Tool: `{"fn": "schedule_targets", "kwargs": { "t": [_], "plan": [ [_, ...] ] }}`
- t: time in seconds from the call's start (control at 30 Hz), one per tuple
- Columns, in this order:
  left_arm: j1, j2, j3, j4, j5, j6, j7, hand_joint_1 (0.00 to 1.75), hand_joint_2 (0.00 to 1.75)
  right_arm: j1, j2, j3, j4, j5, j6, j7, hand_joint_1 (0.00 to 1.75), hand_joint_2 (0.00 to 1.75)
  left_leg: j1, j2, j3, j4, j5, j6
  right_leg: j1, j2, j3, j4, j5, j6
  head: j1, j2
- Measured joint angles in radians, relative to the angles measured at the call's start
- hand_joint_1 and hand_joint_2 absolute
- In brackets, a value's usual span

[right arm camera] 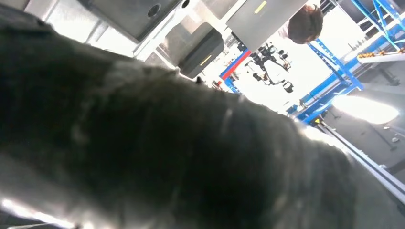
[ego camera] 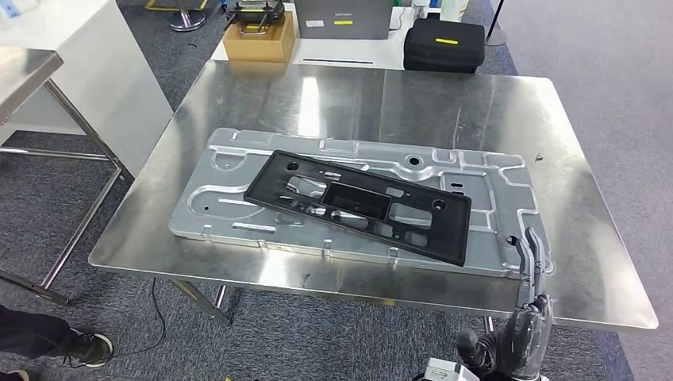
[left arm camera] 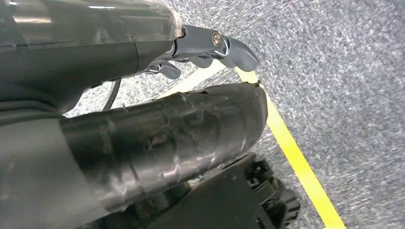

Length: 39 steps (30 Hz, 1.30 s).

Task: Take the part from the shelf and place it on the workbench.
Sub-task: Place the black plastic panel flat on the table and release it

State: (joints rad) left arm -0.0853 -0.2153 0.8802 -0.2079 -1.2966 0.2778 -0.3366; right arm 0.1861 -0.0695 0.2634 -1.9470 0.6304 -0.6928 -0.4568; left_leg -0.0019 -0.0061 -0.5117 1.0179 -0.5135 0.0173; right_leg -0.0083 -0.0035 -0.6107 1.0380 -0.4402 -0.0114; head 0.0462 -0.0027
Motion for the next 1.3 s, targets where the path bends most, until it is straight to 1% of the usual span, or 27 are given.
{"fn": "schedule_targets", "kwargs": {
  "t": [0.1,0.13,0.17,0.23,0.27,0.3,0.33,0.37,0.43,0.5,0.6,0.63,0.67,0.7,0.77,0.8,0.83,0.87,0.97,1.0,1.03,1.1,1.13,1.17,1.23,1.27,1.3],
  "plan": [
    [0.004,0.001,0.003,0.000,0.004,0.001,0.001,0.00,0.00,0.013,0.012,-0.011,-0.001,-0.028,0.001,0.003,0.00,0.00,-0.002,0.001,0.000,-0.015,0.012,0.015,-0.002,0.001,-0.001,-0.001,0.006,0.017,0.000,0.000],
    [0.005,0.001,0.003,0.000,0.006,0.001,0.001,0.00,0.00,0.019,0.013,-0.014,-0.001,-0.037,0.001,0.004,0.00,0.00,0.000,0.003,0.000,-0.019,0.020,0.022,-0.003,0.002,-0.005,0.009,-0.004,0.021,0.001,0.000],
    [0.006,0.001,0.004,0.000,0.006,0.001,0.002,0.00,0.00,0.026,0.014,-0.017,0.000,-0.045,0.001,0.004,0.00,0.00,0.002,0.005,-0.002,-0.024,0.027,0.029,-0.004,0.003,-0.016,0.035,-0.027,0.024,0.001,0.000],
    [0.006,0.001,0.005,0.000,0.008,0.001,0.003,0.00,0.00,0.042,0.016,-0.021,0.000,-0.061,0.000,-0.001,0.00,0.00,0.002,0.008,-0.012,-0.025,0.037,0.038,-0.005,0.004,-0.058,0.143,-0.105,0.029,0.002,0.000],
    [0.007,0.002,0.007,0.000,0.008,0.001,0.004,0.00,0.00,0.051,0.018,-0.024,0.000,-0.069,0.000,-0.006,0.00,0.00,0.001,0.009,-0.019,-0.023,0.040,0.040,-0.006,0.004,-0.080,0.206,-0.139,0.032,0.003,0.000],
    [0.008,0.002,0.009,0.000,0.009,0.001,0.005,0.00,0.00,0.061,0.021,-0.028,0.000,-0.077,0.000,-0.012,0.00,0.00,0.001,0.010,-0.025,-0.021,0.042,0.040,-0.007,0.004,-0.093,0.251,-0.157,0.034,0.003,0.000],
    [0.010,0.003,0.010,0.000,0.011,0.002,0.005,0.00,0.00,0.070,0.025,-0.033,0.000,-0.085,0.000,-0.021,0.00,0.00,0.000,0.010,-0.030,-0.018,0.044,0.039,-0.007,0.004,-0.089,0.261,-0.155,0.035,0.003,0.000],
    [0.010,0.003,0.012,0.000,0.012,0.002,0.006,0.00,0.00,0.079,0.030,-0.038,0.000,-0.093,0.000,-0.029,0.00,0.00,0.000,0.010,-0.035,-0.014,0.045,0.039,-0.008,0.003,-0.065,0.232,-0.136,0.035,0.003,0.000],
    [0.011,0.003,0.016,0.000,0.014,0.004,0.006,0.00,0.00,0.093,0.043,-0.052,-0.003,-0.110,0.000,-0.045,0.00,0.00,0.000,0.010,-0.042,-0.004,0.044,0.035,-0.009,0.003,0.015,0.103,-0.088,0.032,0.003,0.000],
    [0.011,0.003,0.019,0.000,0.015,0.007,0.006,0.00,0.00,0.104,0.058,-0.065,-0.007,-0.121,0.000,-0.053,0.00,0.00,-0.003,0.009,-0.048,0.006,0.044,0.026,-0.006,0.005,0.061,0.014,-0.066,0.025,0.002,0.000],
    [0.010,0.003,0.020,0.000,0.016,0.010,0.007,0.00,0.00,0.118,0.075,-0.081,-0.012,-0.137,-0.001,-0.060,0.00,0.00,-0.003,0.008,-0.054,0.008,0.050,0.008,-0.003,0.005,0.058,-0.001,-0.056,0.009,0.002,0.000],
    [0.010,0.004,0.021,0.000,0.016,0.012,0.007,0.00,0.00,0.121,0.080,-0.087,-0.013,-0.145,-0.001,-0.064,0.00,0.00,-0.002,0.008,-0.059,0.016,0.041,0.002,-0.004,0.004,0.055,-0.003,-0.050,0.001,0.002,0.000],
    [0.011,0.004,0.021,0.000,0.016,0.013,0.008,0.00,0.00,0.123,0.087,-0.092,-0.014,-0.152,-0.001,-0.068,0.00,0.00,-0.001,0.007,-0.069,0.038,0.019,-0.003,-0.005,0.003,0.050,-0.006,-0.043,-0.007,0.001,0.000],
    [0.011,0.004,0.022,0.000,0.016,0.014,0.009,0.00,0.00,0.125,0.094,-0.097,-0.015,-0.159,-0.001,-0.072,0.00,0.00,0.001,0.006,-0.085,0.078,-0.015,-0.008,-0.006,0.002,0.043,-0.009,-0.037,-0.013,0.001,0.000],
    [0.011,0.004,0.022,0.000,0.016,0.016,0.011,0.00,0.00,0.131,0.107,-0.108,-0.017,-0.171,-0.001,-0.078,0.00,0.00,0.005,0.006,-0.127,0.199,-0.095,-0.016,-0.004,0.000,0.027,-0.008,-0.026,-0.018,0.000,0.000],
    [0.011,0.004,0.023,0.000,0.016,0.016,0.012,0.00,0.00,0.135,0.111,-0.112,-0.017,-0.175,-0.001,-0.080,0.00,0.00,0.005,0.006,-0.140,0.249,-0.119,-0.018,-0.003,-0.001,0.018,-0.007,-0.020,-0.018,0.000,0.000],
    [0.012,0.004,0.023,0.000,0.016,0.017,0.013,0.00,0.00,0.138,0.114,-0.116,-0.017,-0.178,-0.001,-0.081,0.00,0.00,0.006,0.006,-0.139,0.270,-0.126,-0.019,-0.002,-0.002,0.009,-0.005,-0.014,-0.017,-0.001,0.000],
    [0.012,0.004,0.024,0.000,0.016,0.017,0.013,0.00,0.00,0.140,0.116,-0.118,-0.017,-0.180,-0.001,-0.083,0.00,0.00,0.006,0.006,-0.118,0.250,-0.113,-0.018,-0.002,-0.002,0.001,-0.004,-0.008,-0.016,-0.001,0.000],
    [0.009,0.005,0.024,0.000,0.016,0.018,0.014,0.00,0.00,0.145,0.126,-0.126,-0.017,-0.183,-0.001,-0.090,0.00,0.00,0.003,0.006,0.014,0.043,-0.044,-0.007,-0.001,-0.001,-0.012,0.000,0.007,-0.007,-0.001,0.000],
    [0.008,0.005,0.025,0.000,0.016,0.019,0.014,0.00,0.00,0.146,0.128,-0.129,-0.017,-0.183,-0.001,-0.092,0.00,0.00,0.001,0.006,0.041,-0.004,-0.033,-0.002,-0.001,-0.001,-0.014,0.000,0.012,-0.001,0.000,0.000],
    [0.007,0.006,0.025,0.000,0.016,0.019,0.013,0.00,0.00,0.147,0.131,-0.131,-0.017,-0.182,-0.001,-0.092,0.00,0.00,-0.002,0.005,0.048,-0.023,-0.031,0.003,-0.001,-0.002,-0.014,0.000,0.016,0.005,0.000,0.000],
    [0.009,0.006,0.026,0.000,0.016,0.019,0.013,0.00,0.00,0.149,0.134,-0.134,-0.017,-0.181,-0.001,-0.095,0.00,0.00,-0.005,0.005,0.043,-0.026,-0.018,0.014,-0.002,-0.001,-0.015,-0.002,0.027,0.019,0.000,0.000],
    [0.010,0.007,0.026,0.000,0.016,0.019,0.013,0.00,0.00,0.152,0.136,-0.134,-0.017,-0.180,-0.001,-0.096,0.00,0.00,-0.004,0.007,0.040,-0.030,-0.009,0.020,-0.004,0.000,-0.017,0.002,0.022,0.024,0.000,0.000],
    [0.010,0.007,0.027,0.000,0.016,0.019,0.013,0.00,0.00,0.154,0.136,-0.135,-0.017,-0.180,-0.001,-0.097,0.00,0.00,-0.003,0.010,0.034,-0.034,0.002,0.028,-0.005,0.001,-0.024,0.017,0.002,0.028,0.000,0.000],
    [0.009,0.007,0.027,0.000,0.016,0.019,0.013,0.00,0.00,0.157,0.137,-0.138,-0.018,-0.179,-0.001,-0.099,0.00,0.00,-0.002,0.016,0.016,-0.038,0.022,0.041,-0.007,0.003,-0.052,0.104,-0.084,0.034,0.001,0.000],
    [0.009,0.007,0.027,0.000,0.016,0.019,0.013,0.00,0.00,0.158,0.137,-0.139,-0.017,-0.178,-0.001,-0.100,0.00,0.00,-0.003,0.018,0.005,-0.037,0.029,0.045,-0.007,0.003,-0.068,0.166,-0.131,0.036,0.001,0.000],
    [0.009,0.007,0.028,0.000,0.016,0.019,0.013,0.00,0.00,0.159,0.137,-0.141,-0.017,-0.178,-0.001,-0.100,0.00,0.00,-0.005,0.019,-0.006,-0.034,0.036,0.045,-0.008,0.003,-0.080,0.223,-0.162,0.039,0.001,0.000]
  ]
}}
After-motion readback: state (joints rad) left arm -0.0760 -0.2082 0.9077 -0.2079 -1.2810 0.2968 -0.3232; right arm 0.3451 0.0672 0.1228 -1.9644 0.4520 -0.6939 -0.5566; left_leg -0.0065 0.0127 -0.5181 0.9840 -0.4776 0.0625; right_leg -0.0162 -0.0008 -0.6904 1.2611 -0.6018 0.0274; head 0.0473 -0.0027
